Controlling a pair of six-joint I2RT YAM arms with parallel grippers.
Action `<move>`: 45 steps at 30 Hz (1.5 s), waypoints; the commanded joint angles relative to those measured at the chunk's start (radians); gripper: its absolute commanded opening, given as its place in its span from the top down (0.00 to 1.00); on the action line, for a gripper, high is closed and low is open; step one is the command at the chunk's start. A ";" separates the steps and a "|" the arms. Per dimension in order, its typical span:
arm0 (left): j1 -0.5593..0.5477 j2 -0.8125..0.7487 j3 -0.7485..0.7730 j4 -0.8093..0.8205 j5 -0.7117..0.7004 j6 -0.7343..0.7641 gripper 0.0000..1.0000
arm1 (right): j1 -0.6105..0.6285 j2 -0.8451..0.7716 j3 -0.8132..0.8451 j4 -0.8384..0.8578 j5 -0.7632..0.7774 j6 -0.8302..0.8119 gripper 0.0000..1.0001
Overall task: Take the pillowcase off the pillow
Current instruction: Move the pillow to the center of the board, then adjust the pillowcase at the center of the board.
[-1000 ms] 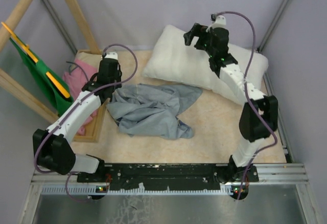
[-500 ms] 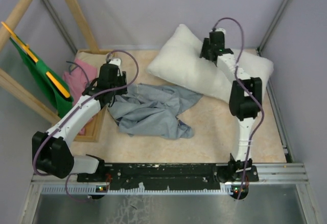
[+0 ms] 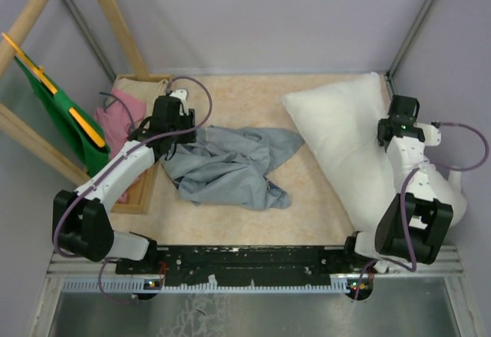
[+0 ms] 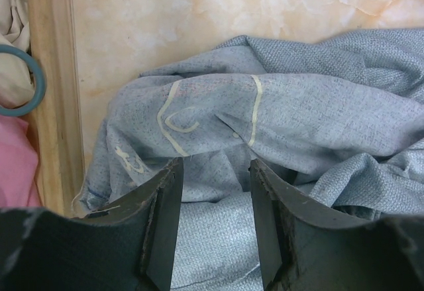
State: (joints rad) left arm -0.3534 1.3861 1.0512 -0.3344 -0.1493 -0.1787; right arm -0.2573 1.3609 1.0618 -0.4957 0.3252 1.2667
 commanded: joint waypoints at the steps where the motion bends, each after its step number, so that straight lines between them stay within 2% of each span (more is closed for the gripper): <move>1: -0.002 -0.006 0.021 0.023 0.024 0.017 0.49 | -0.018 0.000 0.062 -0.144 0.147 0.382 1.00; 4: -0.002 -0.011 0.032 0.017 0.022 0.024 0.48 | -0.010 0.085 0.188 -0.171 0.159 0.489 1.00; 7: -0.001 -0.016 0.047 0.001 0.018 0.036 0.48 | -0.010 0.195 0.333 -0.187 0.213 0.521 1.00; 10: -0.001 -0.021 0.059 -0.023 0.006 0.050 0.48 | -0.009 0.340 0.533 -0.236 0.281 0.459 1.00; 13: -0.001 -0.030 0.066 -0.044 -0.028 0.064 0.43 | -0.010 0.389 0.600 -0.105 0.301 0.264 0.99; 14: -0.001 -0.035 0.068 -0.050 -0.041 0.071 0.39 | -0.006 0.377 0.593 -0.005 0.271 0.145 0.86; 16: 0.000 -0.041 0.073 -0.061 -0.072 0.088 0.25 | 0.019 0.313 0.543 0.196 0.200 -0.122 0.36; 17: 0.003 -0.040 0.073 -0.062 -0.083 0.100 0.18 | 0.043 0.240 0.508 0.280 0.178 -0.213 0.18; 19: 0.014 -0.026 0.075 -0.063 -0.069 0.109 0.10 | 0.129 0.146 0.447 0.441 0.172 -0.423 0.02; 21: 0.025 0.007 0.084 -0.073 -0.046 0.110 0.03 | 0.250 0.091 0.432 0.505 0.112 -0.627 0.01; 24: 0.025 0.047 0.122 -0.174 0.007 0.050 0.00 | 0.454 0.076 0.437 0.439 -0.005 -0.801 0.01; 26: 0.025 0.030 0.097 -0.202 0.072 0.014 0.00 | 0.573 0.089 0.406 0.372 -0.111 -0.829 0.01; 30: 0.024 -0.090 0.011 -0.259 0.264 -0.087 0.00 | 0.738 0.132 0.234 0.378 -0.306 -0.821 0.01; 34: 0.016 -0.200 -0.149 -0.254 0.392 -0.245 0.00 | 0.772 0.200 0.116 0.378 -0.433 -0.798 0.01; 39: 0.007 -0.232 -0.303 -0.189 0.394 -0.359 0.00 | 0.774 0.260 0.025 0.360 -0.517 -0.816 0.03; 45: 0.007 -0.124 -0.293 -0.024 0.324 -0.381 0.00 | 0.774 0.318 -0.074 0.462 -0.653 -0.772 0.06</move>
State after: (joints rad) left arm -0.3424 1.1976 0.7277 -0.5182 0.1974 -0.5083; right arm 0.5152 1.6585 1.0069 -0.1474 -0.2131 0.4820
